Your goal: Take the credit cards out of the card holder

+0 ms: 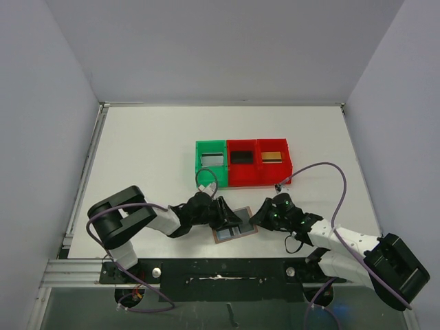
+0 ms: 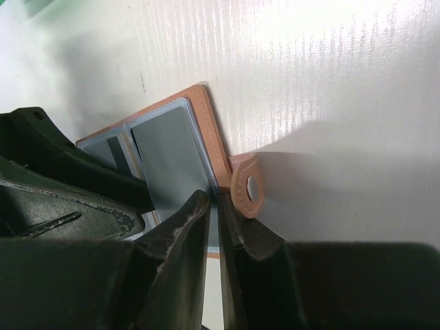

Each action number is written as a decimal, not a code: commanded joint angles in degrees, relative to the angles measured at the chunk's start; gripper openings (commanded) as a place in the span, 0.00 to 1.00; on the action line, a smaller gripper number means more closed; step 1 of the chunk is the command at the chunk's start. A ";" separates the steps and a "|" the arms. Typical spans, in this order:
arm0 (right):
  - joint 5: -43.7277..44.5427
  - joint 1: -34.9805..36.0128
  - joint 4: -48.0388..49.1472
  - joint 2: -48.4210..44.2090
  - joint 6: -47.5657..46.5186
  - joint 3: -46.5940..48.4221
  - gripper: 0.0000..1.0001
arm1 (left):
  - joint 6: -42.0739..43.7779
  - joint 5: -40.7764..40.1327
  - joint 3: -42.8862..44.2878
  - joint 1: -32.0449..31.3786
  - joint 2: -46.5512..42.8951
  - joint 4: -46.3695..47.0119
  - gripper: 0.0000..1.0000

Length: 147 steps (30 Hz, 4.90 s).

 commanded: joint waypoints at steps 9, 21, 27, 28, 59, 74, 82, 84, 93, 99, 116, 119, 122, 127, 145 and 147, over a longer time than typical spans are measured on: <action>-12.48 1.17 8.54 2.00 -0.33 -3.39 0.10 | 3.76 -8.26 2.14 -0.13 -4.64 -15.78 0.35; -18.48 1.49 14.97 2.11 -1.26 -3.35 0.11 | 9.26 -1.72 4.22 -0.40 -4.74 -9.94 0.26; -18.87 1.57 17.45 3.53 0.41 -4.61 0.11 | 9.23 -1.41 5.02 -0.39 -7.30 -11.33 0.16; -18.86 1.58 17.69 3.54 0.58 -4.72 0.11 | 9.18 -1.59 5.05 -0.43 -7.75 -11.58 0.14; -11.50 1.47 3.85 -3.94 -0.45 -0.39 0.23 | 11.86 -5.11 4.70 -0.06 -14.31 -23.50 0.00; -6.44 1.35 -2.43 2.45 -1.99 7.41 0.28 | 12.22 -4.40 4.73 -0.04 -13.36 -22.85 0.02; -3.77 1.80 -3.74 6.49 0.66 5.52 0.30 | 12.75 -3.95 5.44 0.18 -11.97 -22.41 0.32; -4.32 1.85 -1.99 6.36 1.11 4.40 0.30 | 12.76 -3.73 5.54 0.35 -11.18 -22.42 0.34; -8.34 1.79 6.89 8.29 2.71 -0.73 0.23 | 9.23 -2.39 2.11 1.05 -7.85 -16.55 0.39; -9.46 1.78 8.70 9.90 3.06 -1.69 0.21 | 7.81 -2.92 0.02 1.21 -7.03 -14.85 0.42; -8.08 1.84 6.65 10.60 3.21 -1.43 0.21 | 4.49 -1.48 -3.59 1.81 -9.61 -6.93 0.27; -7.97 1.82 6.48 10.74 3.32 -1.41 0.21 | 4.46 -1.69 -4.10 1.81 -11.08 -6.81 0.27; -7.88 1.84 6.40 10.90 3.39 -1.36 0.21 | 3.79 -1.92 -4.92 1.87 -12.35 -5.94 0.26; -7.86 1.83 6.14 11.10 3.33 -1.14 0.21 | 2.26 -1.70 -6.63 1.86 -13.18 -2.98 0.14; -7.61 1.84 5.70 11.45 3.18 -0.99 0.21 | 0.82 -1.15 -9.09 2.81 -15.07 -2.23 0.00; -7.57 1.84 5.68 11.50 3.16 -0.92 0.21 | 0.87 -1.70 -9.45 3.10 -15.93 -3.63 0.00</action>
